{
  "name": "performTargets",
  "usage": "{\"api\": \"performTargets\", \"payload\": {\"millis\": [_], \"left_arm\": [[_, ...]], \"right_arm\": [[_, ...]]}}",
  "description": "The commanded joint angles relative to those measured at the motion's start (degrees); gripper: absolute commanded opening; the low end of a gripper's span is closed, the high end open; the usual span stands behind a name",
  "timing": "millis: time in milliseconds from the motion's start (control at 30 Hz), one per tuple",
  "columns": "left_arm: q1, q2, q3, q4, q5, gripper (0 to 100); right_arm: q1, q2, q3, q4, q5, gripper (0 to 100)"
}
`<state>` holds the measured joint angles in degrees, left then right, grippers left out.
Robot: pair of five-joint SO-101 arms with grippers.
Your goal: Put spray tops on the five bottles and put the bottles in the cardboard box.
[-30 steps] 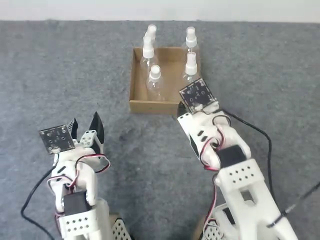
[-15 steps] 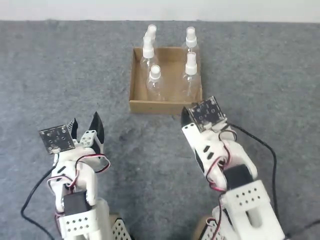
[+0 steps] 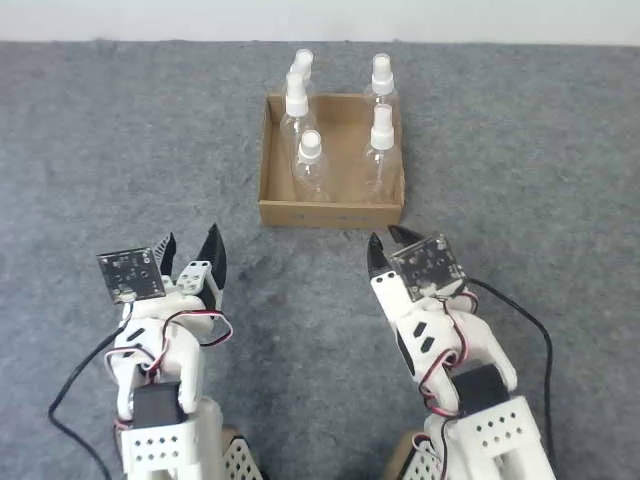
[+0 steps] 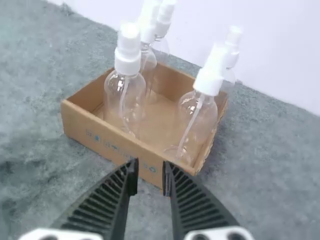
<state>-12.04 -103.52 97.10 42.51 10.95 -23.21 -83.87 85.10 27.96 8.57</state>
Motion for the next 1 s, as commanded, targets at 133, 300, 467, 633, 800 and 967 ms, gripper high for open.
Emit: {"api": "performTargets", "payload": {"millis": [133,300,467,633,800,967], "left_arm": [[0.26,-0.70,-0.57,2.20,0.70,21],[0.26,-0.70,-0.57,2.29,0.70,21],[0.26,-0.70,-0.57,2.29,0.70,21],[0.00,-0.70,-0.57,2.29,0.70,21],[0.09,-0.53,-0.57,2.29,0.70,21],[0.18,-0.44,-0.57,2.29,0.70,21]], "right_arm": [[-0.31,-8.66,3.87,0.13,-5.19,3.8],[-0.22,-15.87,10.37,0.13,-4.92,3.8],[1.10,-20.35,9.49,7.34,-5.19,3.8],[5.32,-20.26,10.90,10.95,-5.19,3.8],[9.36,-20.18,11.34,15.52,-5.01,3.9],[9.45,-20.00,11.34,22.11,-4.92,3.9]]}}
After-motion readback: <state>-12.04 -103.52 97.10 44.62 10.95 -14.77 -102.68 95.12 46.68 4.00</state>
